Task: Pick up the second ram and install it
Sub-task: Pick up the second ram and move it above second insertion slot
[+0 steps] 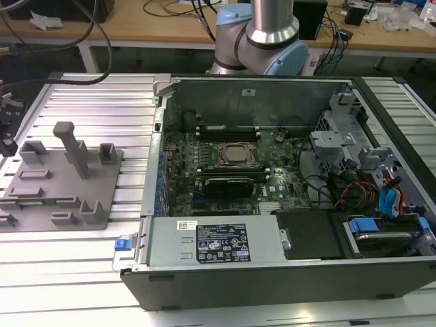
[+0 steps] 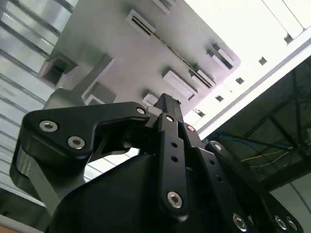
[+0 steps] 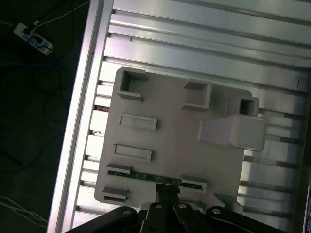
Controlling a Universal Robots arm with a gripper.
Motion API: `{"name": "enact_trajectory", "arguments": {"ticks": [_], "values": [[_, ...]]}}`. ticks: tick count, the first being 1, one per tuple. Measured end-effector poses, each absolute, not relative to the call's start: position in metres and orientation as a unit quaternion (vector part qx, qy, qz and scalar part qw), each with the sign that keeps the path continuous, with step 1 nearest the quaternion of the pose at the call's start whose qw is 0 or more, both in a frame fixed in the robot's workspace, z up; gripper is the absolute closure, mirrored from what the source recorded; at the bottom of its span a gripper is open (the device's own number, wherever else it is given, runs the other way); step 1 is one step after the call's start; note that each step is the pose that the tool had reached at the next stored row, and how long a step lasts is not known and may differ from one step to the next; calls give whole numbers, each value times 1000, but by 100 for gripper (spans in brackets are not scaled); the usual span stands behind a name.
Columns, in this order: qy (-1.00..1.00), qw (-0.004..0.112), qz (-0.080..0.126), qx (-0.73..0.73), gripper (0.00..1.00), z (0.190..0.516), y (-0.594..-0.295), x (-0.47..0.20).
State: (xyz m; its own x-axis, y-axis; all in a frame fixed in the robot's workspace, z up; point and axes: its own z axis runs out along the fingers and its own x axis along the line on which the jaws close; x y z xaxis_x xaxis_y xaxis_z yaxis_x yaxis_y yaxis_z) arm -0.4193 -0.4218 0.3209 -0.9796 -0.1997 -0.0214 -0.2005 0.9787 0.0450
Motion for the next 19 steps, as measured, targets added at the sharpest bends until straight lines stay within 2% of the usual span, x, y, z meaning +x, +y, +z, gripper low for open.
{"name": "enact_trajectory", "arguments": {"ticks": [19], "values": [[906,0,25,-422,92,319,-422,-419]]}}
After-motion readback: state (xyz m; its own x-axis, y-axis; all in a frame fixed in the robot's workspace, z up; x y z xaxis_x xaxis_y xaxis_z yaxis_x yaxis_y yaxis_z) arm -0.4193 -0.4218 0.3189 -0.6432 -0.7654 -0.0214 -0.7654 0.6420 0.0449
